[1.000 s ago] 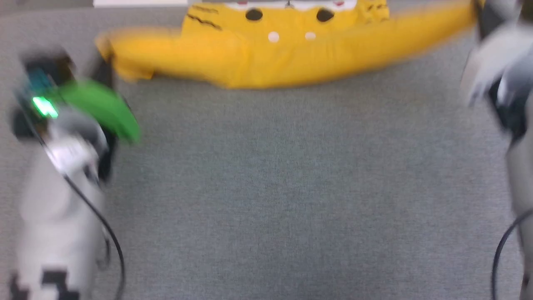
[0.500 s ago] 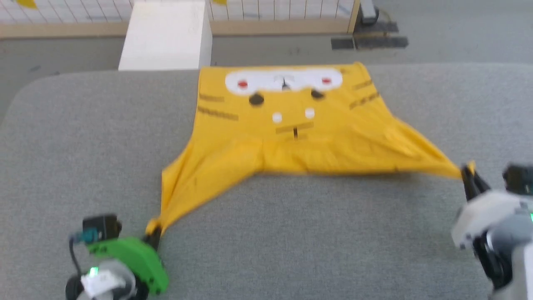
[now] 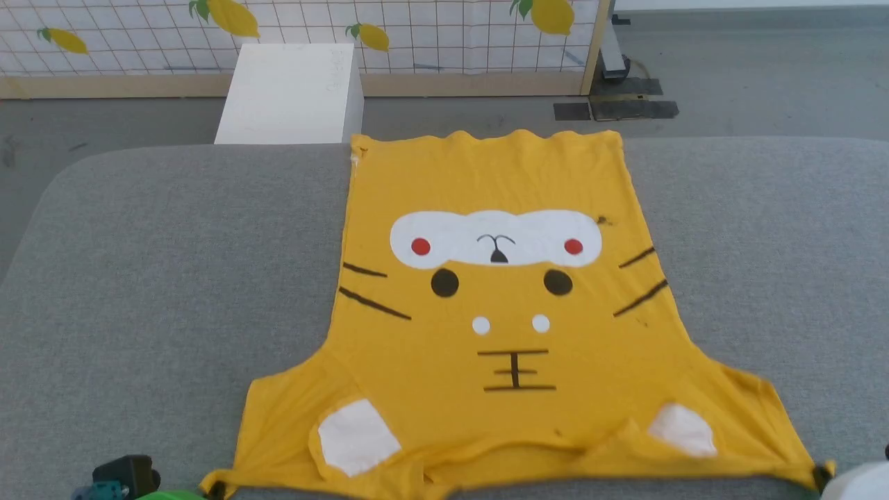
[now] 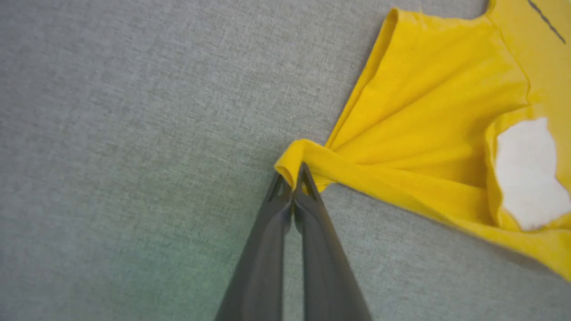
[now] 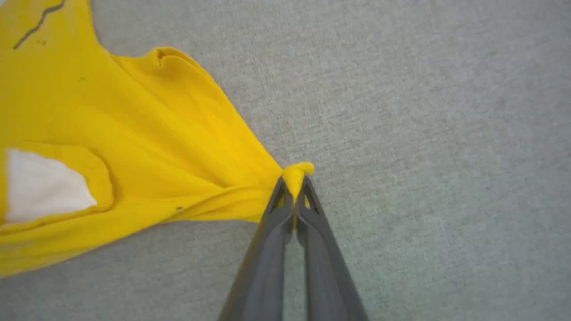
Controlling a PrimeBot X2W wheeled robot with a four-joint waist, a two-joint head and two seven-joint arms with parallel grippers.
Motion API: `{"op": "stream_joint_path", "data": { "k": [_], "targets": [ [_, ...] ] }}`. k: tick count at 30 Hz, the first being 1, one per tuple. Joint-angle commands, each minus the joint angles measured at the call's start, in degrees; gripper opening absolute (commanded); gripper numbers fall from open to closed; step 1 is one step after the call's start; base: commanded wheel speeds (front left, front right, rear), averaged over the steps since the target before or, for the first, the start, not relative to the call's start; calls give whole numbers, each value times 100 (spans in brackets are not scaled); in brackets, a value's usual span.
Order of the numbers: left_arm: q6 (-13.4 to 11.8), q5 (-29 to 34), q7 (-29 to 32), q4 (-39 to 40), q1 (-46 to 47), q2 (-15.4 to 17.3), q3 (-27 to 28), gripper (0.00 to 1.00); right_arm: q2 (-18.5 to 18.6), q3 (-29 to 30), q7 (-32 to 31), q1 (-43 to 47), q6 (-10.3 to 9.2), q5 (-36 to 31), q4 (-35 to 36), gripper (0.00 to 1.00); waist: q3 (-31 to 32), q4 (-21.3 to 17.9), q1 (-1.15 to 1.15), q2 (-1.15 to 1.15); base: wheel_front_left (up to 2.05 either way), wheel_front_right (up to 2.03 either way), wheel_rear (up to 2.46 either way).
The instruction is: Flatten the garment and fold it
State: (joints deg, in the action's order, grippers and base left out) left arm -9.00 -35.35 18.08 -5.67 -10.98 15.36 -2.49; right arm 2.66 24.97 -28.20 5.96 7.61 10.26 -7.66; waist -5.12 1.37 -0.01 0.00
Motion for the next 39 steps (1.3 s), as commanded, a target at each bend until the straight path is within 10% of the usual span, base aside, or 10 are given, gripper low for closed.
{"op": "stream_joint_path", "data": {
  "k": [1, 9, 11, 12, 26, 39],
  "targets": [
    [-122, -44, 65, -53, -252, 29, 48, 0, 23, 110, -189, 168, -12, 48, -39, 0, -3, -6, 1, 0, 0, 0, 0],
    [-151, -181, 24, 104, -465, -130, 40, 0, 22, 95, -683, 596, -12, 460, -282, 8, -12, 37, 1, 0, 0, 0, 0],
    [-80, -240, -10, 148, -433, -176, 16, 0, 22, -11, -446, 583, -12, 574, -235, 93, -10, 41, 1, 0, 0, 0, 0],
    [-51, -251, -29, 168, -419, -185, 4, 0, 22, -70, -334, 563, -12, 642, -212, 100, -8, 40, 1, 0, 0, 0, 0],
    [57, -131, -166, 651, -68, -225, -232, 0, 87, -891, 1989, -871, -12, -84, 567, 100, -248, 370, 1, 0, 0, 0, 0],
    [196, 100, -216, 1482, 546, -357, -703, 0, 1101, -858, 1296, -3990, -12, 150, -1363, 100, -1399, 1398, 1, 0, 0, 0, 0]
  ]
}}
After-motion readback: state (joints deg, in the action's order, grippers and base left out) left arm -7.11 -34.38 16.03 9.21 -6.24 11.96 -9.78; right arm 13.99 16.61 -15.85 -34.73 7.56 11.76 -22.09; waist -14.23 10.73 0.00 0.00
